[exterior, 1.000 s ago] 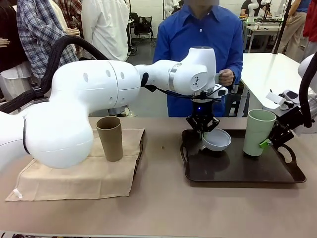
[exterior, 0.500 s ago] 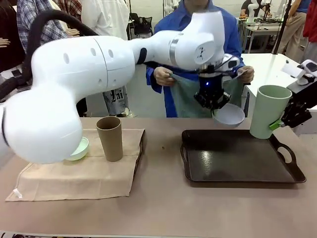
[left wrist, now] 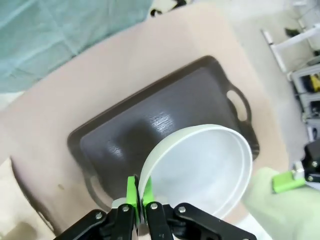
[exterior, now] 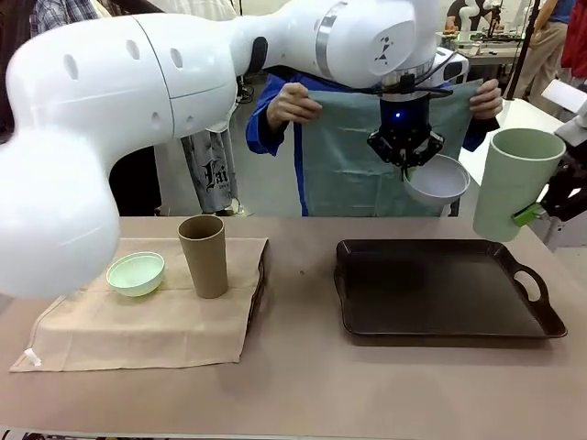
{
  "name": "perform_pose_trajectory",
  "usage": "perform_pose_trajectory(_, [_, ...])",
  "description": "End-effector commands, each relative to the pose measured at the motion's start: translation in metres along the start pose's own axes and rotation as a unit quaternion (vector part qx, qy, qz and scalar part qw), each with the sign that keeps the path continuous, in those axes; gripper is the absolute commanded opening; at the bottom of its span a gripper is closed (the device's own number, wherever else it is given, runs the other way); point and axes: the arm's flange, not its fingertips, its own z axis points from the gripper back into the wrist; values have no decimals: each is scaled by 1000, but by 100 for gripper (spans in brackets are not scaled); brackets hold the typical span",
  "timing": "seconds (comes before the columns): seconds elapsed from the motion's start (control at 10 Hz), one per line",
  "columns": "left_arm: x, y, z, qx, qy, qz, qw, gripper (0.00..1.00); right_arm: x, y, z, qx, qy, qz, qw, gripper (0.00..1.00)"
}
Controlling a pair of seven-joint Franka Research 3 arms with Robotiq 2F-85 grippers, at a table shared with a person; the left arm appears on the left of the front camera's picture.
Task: Set up a tray with a mat and arrange the tableware.
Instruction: Pick up the Picnic Bowl and Reusable plastic cup from the Handle tray in front of the human's position and hold them in the air.
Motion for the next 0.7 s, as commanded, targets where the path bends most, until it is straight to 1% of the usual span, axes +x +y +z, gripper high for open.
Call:
perform_pose_trajectory(0.0, [-23, 11, 8, 33, -5, 28, 999, 0, 8, 16, 8, -12, 8, -14, 1000, 67])
perform_pose_trajectory(0.2, [-27, 15, 20, 43, 13, 48, 998, 0, 6, 18, 17, -15, -3, -26, 1000, 67])
perform_pose_trajectory(0.3, [-32, 14, 25, 53, 30, 69, 996, 0, 2, 14, 21, -15, -8, -34, 999, 67])
perform_pose_trajectory(0.4, [-36, 17, 29, 60, 67, 95, 991, 0, -3, 2, 27, -11, -14, -44, 999, 67])
perform_pose_trajectory(0.5, [-40, 20, 33, 55, 91, 113, 988, 0, -6, -10, 31, -7, -19, -55, 998, 67])
perform_pose_trajectory(0.6, [-44, 23, 39, 56, 105, 129, 984, 0, -2, 15, 25, -23, -4, -24, 999, 67])
